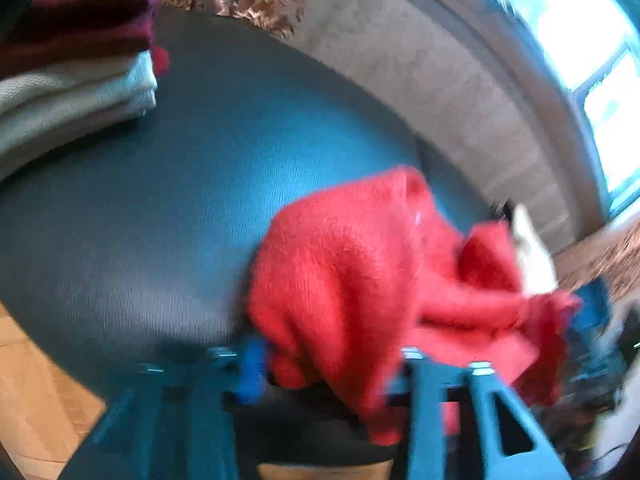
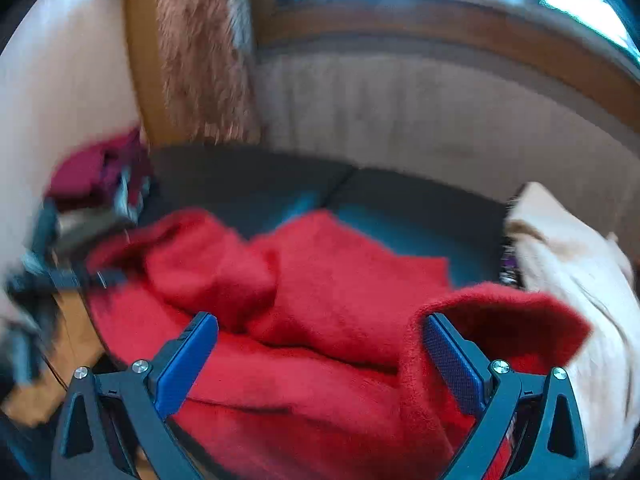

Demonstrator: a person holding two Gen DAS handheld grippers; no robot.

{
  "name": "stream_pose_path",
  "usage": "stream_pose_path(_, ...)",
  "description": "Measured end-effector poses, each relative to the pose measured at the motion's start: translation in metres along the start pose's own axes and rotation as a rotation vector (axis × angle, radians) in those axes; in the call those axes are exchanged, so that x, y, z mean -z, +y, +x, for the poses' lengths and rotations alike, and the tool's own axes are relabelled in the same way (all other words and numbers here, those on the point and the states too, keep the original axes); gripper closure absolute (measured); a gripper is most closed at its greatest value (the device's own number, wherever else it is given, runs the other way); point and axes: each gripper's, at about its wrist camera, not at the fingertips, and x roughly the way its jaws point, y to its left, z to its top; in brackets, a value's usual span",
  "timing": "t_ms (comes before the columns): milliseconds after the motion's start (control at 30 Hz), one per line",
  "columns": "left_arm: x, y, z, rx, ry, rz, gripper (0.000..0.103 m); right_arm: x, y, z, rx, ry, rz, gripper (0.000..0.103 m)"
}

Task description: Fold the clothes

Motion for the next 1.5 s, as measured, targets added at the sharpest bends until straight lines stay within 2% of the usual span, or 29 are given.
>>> stream_pose_path(33,-0.007,0.006,-0.010,0.024,-0.024,-0.024,0.076,-0.001,0.001,0.021,0.043,0.053,-0.034,0.000)
stream_pose_path(100,-0.023,0.008,-0.040,-0.007,-0.132,0.005,0.079,0.002,-0.011,0.058,0.127,0.149,-0.045,0.000)
stream_pose_path(167,-0.034,0.009,-0.063,-0.041,-0.208,0.040,0.082,0.007,-0.041,0.083,0.151,0.192,0.051,0.000)
stream_pose_path(200,-0.046,0.005,-0.056,-0.059,-0.226,0.046,0.083,0.010,-0.055,0.093,0.159,0.203,0.102,0.000)
stream_pose_path(267,-0.061,0.005,-0.050,-0.100,-0.241,0.036,0.083,0.011,-0.081,0.090,0.136,0.131,0.224,0.000)
stream_pose_path(367,-0.077,0.014,-0.045,-0.161,-0.225,-0.012,0.074,0.014,-0.115,0.089,0.102,0.045,0.380,0.000)
stream_pose_path(400,-0.081,0.016,-0.041,-0.177,-0.213,-0.028,0.073,0.016,-0.124,0.089,0.091,0.028,0.419,0.000)
stream_pose_path(467,-0.081,0.002,-0.034,-0.220,-0.218,0.020,0.072,0.019,-0.137,0.089,0.072,-0.006,0.470,0.000)
stream_pose_path(533,-0.084,-0.020,-0.022,-0.261,-0.241,0.069,0.067,0.021,-0.136,0.089,0.088,-0.018,0.445,0.000)
stream_pose_path(600,-0.084,-0.027,-0.012,-0.256,-0.249,0.067,0.062,0.020,-0.131,0.090,0.121,-0.009,0.411,0.000)
stream_pose_path(633,-0.084,-0.027,-0.003,-0.245,-0.241,0.044,0.061,0.019,-0.129,0.091,0.139,-0.001,0.396,0.000)
stream_pose_path(700,-0.086,-0.016,-0.017,-0.235,-0.232,-0.026,0.060,0.017,-0.124,0.091,0.173,0.014,0.368,0.000)
stream_pose_path(767,-0.084,-0.018,-0.020,-0.248,-0.263,-0.021,0.058,0.016,-0.121,0.090,0.197,0.019,0.350,0.000)
stream_pose_path(833,-0.075,-0.032,-0.023,-0.213,-0.258,0.048,0.051,0.016,-0.119,0.090,0.205,0.017,0.343,0.000)
stream_pose_path(867,-0.066,-0.041,-0.014,-0.153,-0.207,0.088,0.046,0.016,-0.119,0.091,0.207,0.016,0.341,0.000)
stream_pose_path(900,-0.056,-0.048,0.001,-0.054,-0.120,0.110,0.045,0.016,-0.119,0.092,0.207,0.014,0.339,0.000)
stream_pose_path(967,-0.031,-0.056,0.037,0.125,0.064,0.082,0.045,0.017,-0.121,0.091,0.206,0.008,0.341,0.000)
stream_pose_path(1000,-0.016,-0.058,0.059,0.185,0.155,0.033,0.045,0.019,-0.123,0.090,0.204,0.005,0.343,0.000)
stream_pose_path(1033,-0.006,-0.058,0.073,0.214,0.206,-0.007,0.045,0.021,-0.124,0.089,0.204,0.002,0.344,0.000)
stream_pose_path(1133,0.010,-0.050,0.103,0.265,0.254,-0.150,0.044,0.027,-0.121,0.081,0.210,0.000,0.345,0.000)
stream_pose_path(1200,0.007,-0.045,0.116,0.268,0.253,-0.223,0.041,0.024,-0.119,0.082,0.209,0.000,0.341,0.000)
stream_pose_path(1267,0.006,-0.043,0.116,0.262,0.227,-0.250,0.038,0.018,-0.117,0.087,0.204,0.000,0.336,0.000)
stream_pose_path(1333,0.004,-0.045,0.122,0.178,0.220,-0.238,0.041,0.017,-0.116,0.089,0.198,-0.004,0.338,0.000)
stream_pose_path(1367,0.004,-0.047,0.121,0.171,0.206,-0.229,0.049,0.016,-0.116,0.089,0.195,-0.006,0.340,0.000)
stream_pose_path(1400,0.002,-0.049,0.121,0.156,0.185,-0.212,0.070,0.016,-0.116,0.090,0.191,-0.008,0.341,0.000)
stream_pose_path(1433,-0.001,-0.053,0.118,0.134,0.165,-0.186,0.082,0.015,-0.116,0.091,0.188,-0.011,0.342,0.000)
stream_pose_path(1467,-0.005,-0.056,0.112,0.124,0.139,-0.158,0.087,0.014,-0.116,0.092,0.185,-0.013,0.344,0.000)
stream_pose_path(1500,-0.010,-0.059,0.101,0.133,0.106,-0.134,0.087,0.013,-0.116,0.093,0.182,-0.015,0.345,0.000)
